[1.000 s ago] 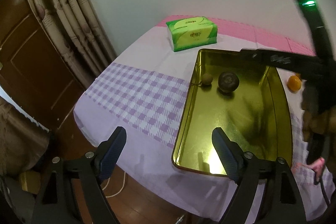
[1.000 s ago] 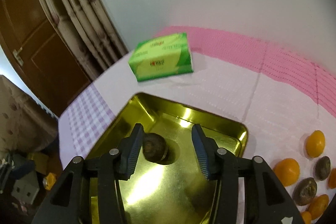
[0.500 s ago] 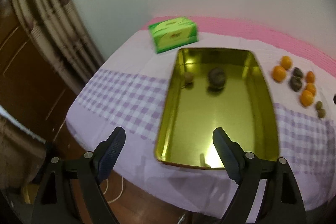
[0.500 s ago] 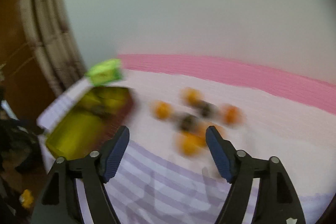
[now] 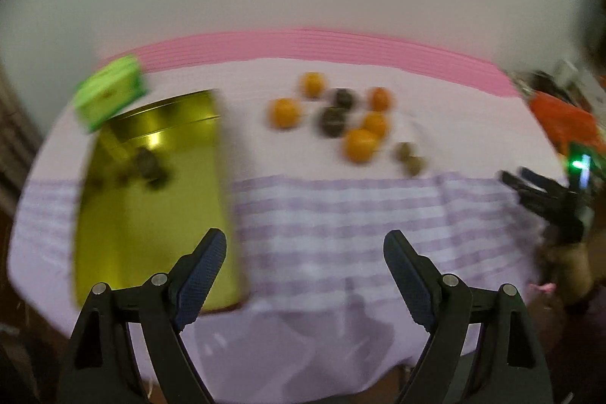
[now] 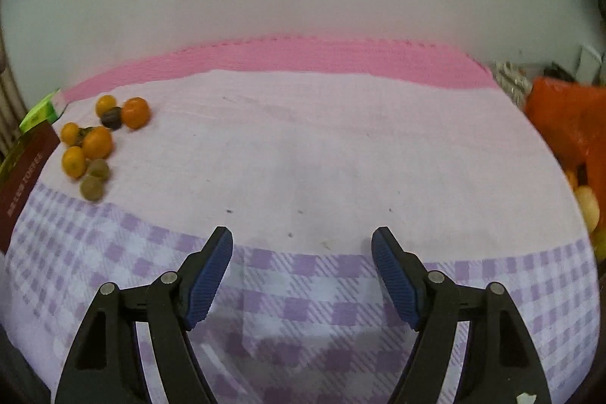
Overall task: Organize fruits
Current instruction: 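Grasp two small brown fruits together with the left gripper, then carry the two small fruits toward the tray with left while right grasps a tangerine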
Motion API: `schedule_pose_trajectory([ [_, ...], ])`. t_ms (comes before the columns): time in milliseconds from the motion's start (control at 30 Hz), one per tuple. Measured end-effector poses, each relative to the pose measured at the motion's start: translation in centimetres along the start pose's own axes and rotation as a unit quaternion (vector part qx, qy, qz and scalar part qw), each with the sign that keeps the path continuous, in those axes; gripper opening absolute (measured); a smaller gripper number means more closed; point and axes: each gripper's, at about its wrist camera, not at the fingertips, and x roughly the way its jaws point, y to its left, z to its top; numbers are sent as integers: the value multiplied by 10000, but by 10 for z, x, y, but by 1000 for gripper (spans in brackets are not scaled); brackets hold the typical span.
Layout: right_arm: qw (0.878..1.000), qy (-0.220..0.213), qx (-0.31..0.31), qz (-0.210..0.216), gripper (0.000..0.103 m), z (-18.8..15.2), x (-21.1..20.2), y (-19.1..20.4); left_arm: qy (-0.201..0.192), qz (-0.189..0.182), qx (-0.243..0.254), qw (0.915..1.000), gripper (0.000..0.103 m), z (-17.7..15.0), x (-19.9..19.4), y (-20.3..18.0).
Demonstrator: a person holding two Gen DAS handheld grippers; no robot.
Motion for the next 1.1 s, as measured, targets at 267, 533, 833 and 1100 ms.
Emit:
schedule_pose_trajectory([
  [267, 9997, 96, 16, 205, 75, -7, 2, -1, 553, -730, 120, 9957, 74, 34, 60, -71],
  [533, 9992, 94, 138, 353, 76, -5, 3, -7, 950, -634, -63, 9934, 61, 60, 120, -98],
  [833, 9986, 113, 153, 490, 82, -4, 4, -7, 996, -236, 65, 9947, 53, 72, 157, -106],
  [1100, 9985, 119, 163, 509, 83, -4, 5, -6, 787, -509, -26, 9956, 26, 56, 140, -102],
])
